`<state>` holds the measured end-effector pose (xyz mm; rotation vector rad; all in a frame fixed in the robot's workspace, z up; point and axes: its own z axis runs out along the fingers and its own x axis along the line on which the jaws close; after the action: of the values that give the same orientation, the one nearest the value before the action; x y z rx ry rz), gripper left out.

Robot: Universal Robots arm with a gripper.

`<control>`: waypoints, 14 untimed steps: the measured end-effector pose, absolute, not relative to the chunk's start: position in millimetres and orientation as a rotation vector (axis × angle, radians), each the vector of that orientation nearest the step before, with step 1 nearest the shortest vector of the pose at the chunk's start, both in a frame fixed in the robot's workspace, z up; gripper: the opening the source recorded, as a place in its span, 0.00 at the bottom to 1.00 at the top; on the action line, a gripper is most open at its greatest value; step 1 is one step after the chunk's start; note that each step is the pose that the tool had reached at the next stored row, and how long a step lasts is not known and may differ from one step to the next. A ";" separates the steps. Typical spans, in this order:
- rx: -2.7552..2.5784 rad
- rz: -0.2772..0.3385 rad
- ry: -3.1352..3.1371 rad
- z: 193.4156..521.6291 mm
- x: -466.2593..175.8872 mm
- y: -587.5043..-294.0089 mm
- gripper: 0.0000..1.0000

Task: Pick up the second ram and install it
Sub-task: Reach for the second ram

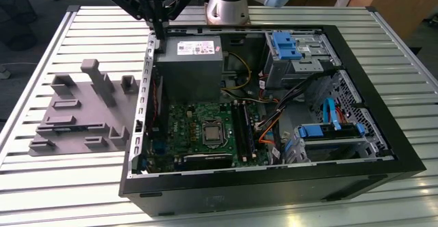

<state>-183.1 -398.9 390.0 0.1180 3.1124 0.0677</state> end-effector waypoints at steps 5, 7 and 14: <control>0.118 0.068 3.112 389.5 -187.5 -398.9 0.11; 0.118 0.068 3.113 389.3 -189.4 -398.9 0.11; 0.118 0.068 3.112 388.6 -196.0 -398.9 0.11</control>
<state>-196.0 -398.9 388.6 0.1180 3.1125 0.0676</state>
